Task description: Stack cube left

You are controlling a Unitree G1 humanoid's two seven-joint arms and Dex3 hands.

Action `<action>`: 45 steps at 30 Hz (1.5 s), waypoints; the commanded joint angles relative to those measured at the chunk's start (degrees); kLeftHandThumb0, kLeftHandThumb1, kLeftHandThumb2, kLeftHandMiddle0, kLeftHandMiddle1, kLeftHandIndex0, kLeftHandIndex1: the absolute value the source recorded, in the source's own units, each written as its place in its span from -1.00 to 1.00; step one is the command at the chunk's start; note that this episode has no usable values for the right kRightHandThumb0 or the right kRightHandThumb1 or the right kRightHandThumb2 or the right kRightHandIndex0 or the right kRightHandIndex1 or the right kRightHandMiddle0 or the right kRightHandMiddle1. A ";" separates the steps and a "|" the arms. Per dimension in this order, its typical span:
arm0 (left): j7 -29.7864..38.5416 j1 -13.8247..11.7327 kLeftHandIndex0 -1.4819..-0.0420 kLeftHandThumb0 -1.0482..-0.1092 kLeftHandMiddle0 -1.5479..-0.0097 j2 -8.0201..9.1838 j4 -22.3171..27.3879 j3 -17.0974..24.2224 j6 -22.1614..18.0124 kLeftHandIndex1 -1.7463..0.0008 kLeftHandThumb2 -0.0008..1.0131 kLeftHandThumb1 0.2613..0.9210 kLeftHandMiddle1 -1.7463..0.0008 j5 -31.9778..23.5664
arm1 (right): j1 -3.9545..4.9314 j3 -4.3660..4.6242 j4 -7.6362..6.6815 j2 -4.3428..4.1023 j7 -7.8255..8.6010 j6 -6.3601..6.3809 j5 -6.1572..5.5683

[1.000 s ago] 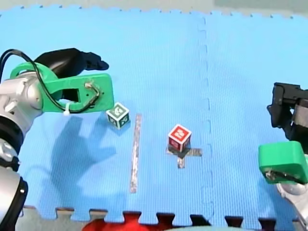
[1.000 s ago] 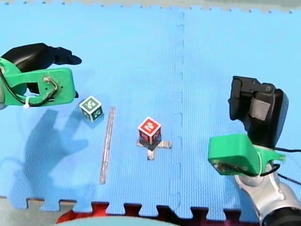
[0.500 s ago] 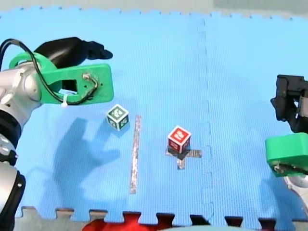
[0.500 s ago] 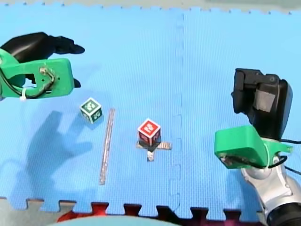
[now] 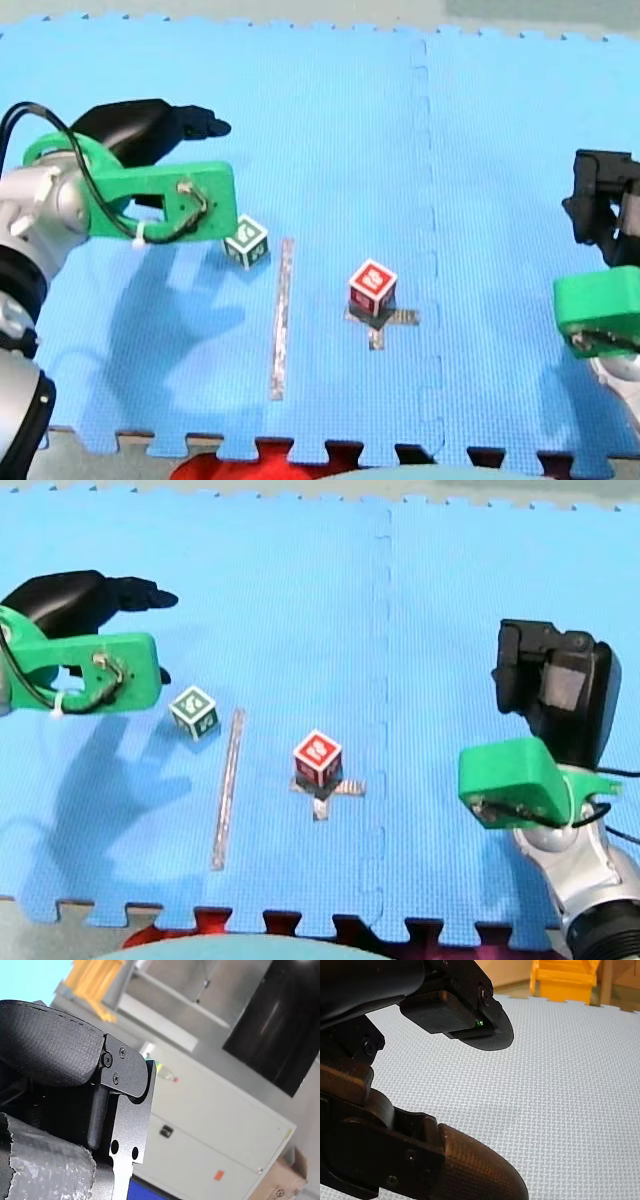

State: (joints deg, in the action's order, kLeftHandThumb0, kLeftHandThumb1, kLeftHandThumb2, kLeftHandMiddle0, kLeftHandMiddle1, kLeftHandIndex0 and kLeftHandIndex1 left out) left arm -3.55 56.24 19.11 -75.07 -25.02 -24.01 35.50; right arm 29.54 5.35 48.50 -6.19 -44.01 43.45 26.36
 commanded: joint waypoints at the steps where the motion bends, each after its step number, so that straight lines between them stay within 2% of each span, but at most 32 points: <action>1: -0.41 -0.22 0.41 -1.00 -0.17 0.02 0.24 -0.37 0.40 1.00 -0.94 1.00 -1.00 0.33 | -0.12 -0.22 -0.60 -0.46 -0.08 0.31 -0.09; 12: -2.01 -1.92 0.47 -1.00 -0.22 0.07 0.82 -1.10 -0.92 1.00 -0.96 1.00 -1.00 0.67 | -1.31 -0.64 -2.86 -0.82 1.03 0.34 -0.36; 21: -1.90 -2.70 0.44 -1.00 -0.21 -0.44 1.29 -0.53 -0.98 0.99 -0.97 1.00 -1.00 -0.18 | -1.28 -0.70 -3.13 -0.84 1.20 0.09 0.07; 23: -1.77 -3.23 0.44 -1.00 -0.21 -0.33 1.58 -0.25 -2.25 0.99 -0.97 1.00 -1.00 -0.74 | -1.09 -0.71 -2.95 -0.83 1.23 0.04 0.09; 27: -0.61 -5.70 0.35 -1.00 -0.12 1.03 2.65 0.82 -8.03 0.96 -1.00 0.94 -1.00 -2.40 | -0.78 -0.67 -2.44 -0.76 1.16 0.09 0.16; 29: -0.17 -6.24 0.32 -1.00 -0.11 1.60 2.85 0.44 -7.88 0.96 -1.00 0.94 -1.00 -1.95 | -0.65 -0.61 -2.09 -0.64 1.19 0.22 0.11; 34: -0.61 -6.18 0.38 -1.00 -0.11 1.59 2.48 0.16 -5.74 0.99 -0.99 0.95 -1.00 -1.22 | -0.52 -0.50 -1.76 -0.27 1.58 0.65 -0.22; 45: -0.70 -5.83 0.40 -1.00 -0.14 1.46 2.26 -0.82 -4.24 1.00 -0.99 0.99 -1.00 0.04 | -0.85 -0.69 -2.44 -0.10 2.48 0.62 -0.71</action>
State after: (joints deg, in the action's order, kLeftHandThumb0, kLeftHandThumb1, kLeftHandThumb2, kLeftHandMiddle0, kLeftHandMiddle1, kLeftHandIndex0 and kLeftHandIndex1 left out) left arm -4.08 50.33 20.42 -72.77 -25.51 -28.39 35.35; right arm 28.89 4.85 46.41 -6.16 -41.56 43.92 26.08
